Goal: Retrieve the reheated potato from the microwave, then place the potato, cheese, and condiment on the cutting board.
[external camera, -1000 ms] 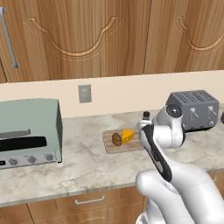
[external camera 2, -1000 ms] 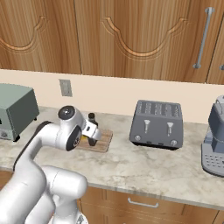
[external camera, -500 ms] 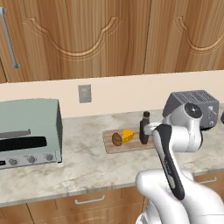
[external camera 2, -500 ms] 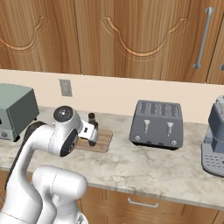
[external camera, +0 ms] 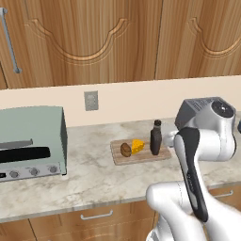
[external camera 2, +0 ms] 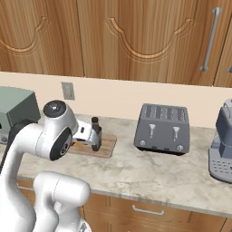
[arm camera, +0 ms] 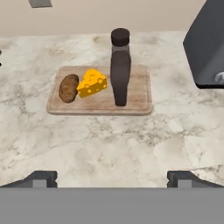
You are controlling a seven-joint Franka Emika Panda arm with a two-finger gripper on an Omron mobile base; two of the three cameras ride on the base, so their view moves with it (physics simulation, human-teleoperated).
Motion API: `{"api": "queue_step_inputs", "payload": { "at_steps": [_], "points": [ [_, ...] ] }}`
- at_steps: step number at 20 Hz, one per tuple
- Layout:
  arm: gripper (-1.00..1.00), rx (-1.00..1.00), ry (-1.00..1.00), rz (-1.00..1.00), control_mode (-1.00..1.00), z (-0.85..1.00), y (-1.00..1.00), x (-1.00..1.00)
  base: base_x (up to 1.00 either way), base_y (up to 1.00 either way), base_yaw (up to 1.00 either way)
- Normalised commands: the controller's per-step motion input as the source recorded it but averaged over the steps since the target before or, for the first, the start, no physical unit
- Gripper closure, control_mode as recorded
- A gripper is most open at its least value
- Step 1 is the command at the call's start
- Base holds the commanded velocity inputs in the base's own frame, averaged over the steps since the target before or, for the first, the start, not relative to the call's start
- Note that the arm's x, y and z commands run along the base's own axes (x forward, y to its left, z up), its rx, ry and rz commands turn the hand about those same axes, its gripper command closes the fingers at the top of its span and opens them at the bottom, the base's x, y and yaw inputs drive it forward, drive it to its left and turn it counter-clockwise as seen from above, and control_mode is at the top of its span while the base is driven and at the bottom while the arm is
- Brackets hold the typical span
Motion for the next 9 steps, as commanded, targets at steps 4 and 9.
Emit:
{"api": "queue_step_inputs", "payload": {
  "at_steps": [4,9],
  "points": [
    [-1.00,-0.08,0.00,0.00,-1.00,0.18,0.09,-0.58,0.00,0.00,0.00],
    [-1.00,-0.07,-0.06,0.00,-1.00,0.12,0.16,-0.57,0.00,0.00,0.00]
  ]
}}
